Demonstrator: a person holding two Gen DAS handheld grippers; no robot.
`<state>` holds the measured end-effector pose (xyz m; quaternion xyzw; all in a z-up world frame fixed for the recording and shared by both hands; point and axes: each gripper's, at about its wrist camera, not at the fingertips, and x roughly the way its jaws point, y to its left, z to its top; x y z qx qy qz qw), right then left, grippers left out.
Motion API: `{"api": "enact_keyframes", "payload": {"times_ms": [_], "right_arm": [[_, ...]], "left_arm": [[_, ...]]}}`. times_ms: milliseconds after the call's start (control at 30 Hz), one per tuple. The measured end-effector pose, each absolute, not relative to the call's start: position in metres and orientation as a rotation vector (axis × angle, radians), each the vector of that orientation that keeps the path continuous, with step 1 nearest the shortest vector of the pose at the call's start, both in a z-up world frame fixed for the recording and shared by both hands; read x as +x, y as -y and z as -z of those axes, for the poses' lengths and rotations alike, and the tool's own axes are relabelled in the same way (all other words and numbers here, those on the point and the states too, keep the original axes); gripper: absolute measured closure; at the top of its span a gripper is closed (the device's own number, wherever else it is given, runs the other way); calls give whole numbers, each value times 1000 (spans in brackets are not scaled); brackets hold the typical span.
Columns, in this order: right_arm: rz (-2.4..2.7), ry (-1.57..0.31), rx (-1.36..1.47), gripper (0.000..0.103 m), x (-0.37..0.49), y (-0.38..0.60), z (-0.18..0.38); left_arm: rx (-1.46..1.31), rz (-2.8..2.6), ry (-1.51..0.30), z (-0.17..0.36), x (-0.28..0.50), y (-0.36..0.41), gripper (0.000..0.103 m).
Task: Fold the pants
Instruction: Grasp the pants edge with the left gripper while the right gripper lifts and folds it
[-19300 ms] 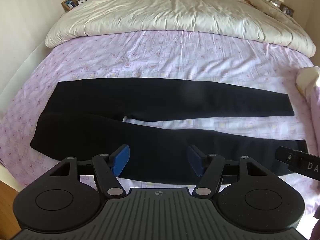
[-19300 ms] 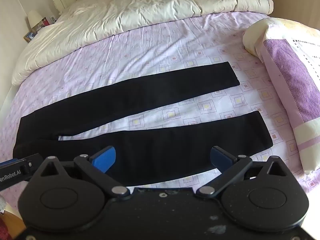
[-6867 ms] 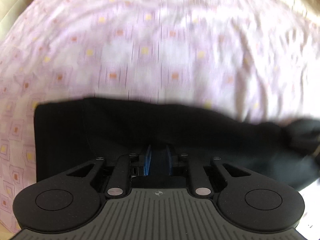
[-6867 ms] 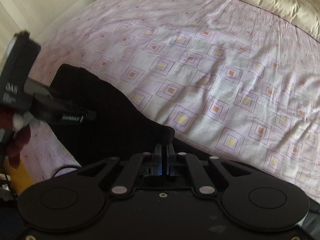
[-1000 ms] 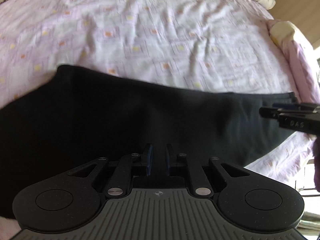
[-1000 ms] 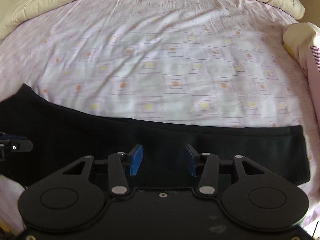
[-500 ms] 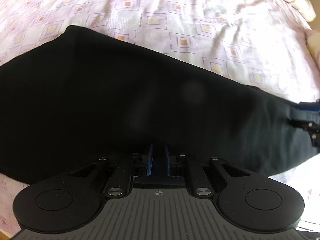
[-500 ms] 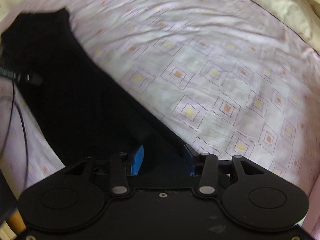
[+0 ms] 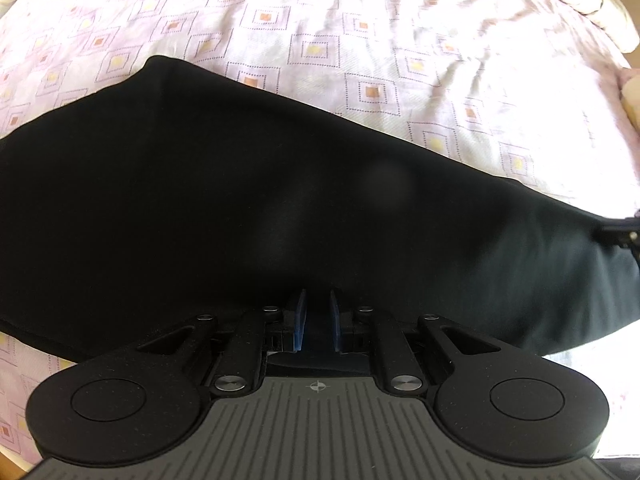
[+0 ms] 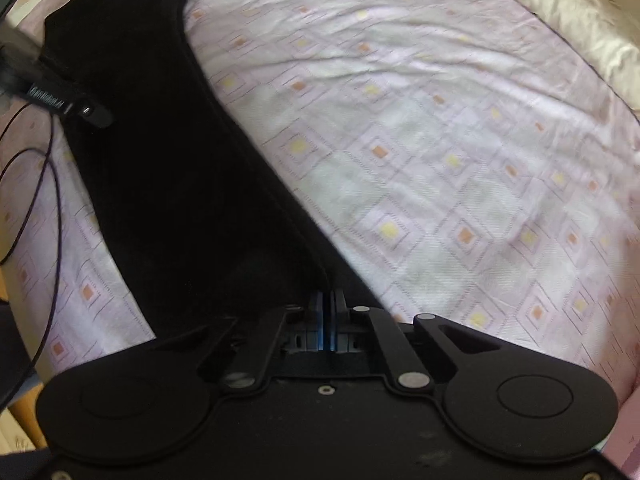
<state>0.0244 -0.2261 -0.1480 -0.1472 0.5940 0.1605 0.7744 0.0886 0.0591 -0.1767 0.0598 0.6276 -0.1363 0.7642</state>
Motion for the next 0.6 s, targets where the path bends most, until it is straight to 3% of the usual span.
{"api": "enact_keyframes", "payload": {"times_ms": [400, 433, 500, 533, 600], "right_arm": [[-218, -1199, -347, 99, 24, 222, 157], [-231, -1221, -327, 97, 26, 225, 159], [-219, -1236, -283, 81, 29, 232, 160], [-191, -1231, -269, 62, 30, 236, 159], [-130, -1188, -202, 58, 27, 249, 148]], "left_arm": [[170, 303, -1307, 151, 68, -38, 88], [172, 315, -1304, 149, 67, -33, 88], [183, 340, -1289, 143, 64, -22, 88], [188, 352, -1277, 140, 63, -17, 88], [186, 386, -1255, 134, 59, -8, 88]]}}
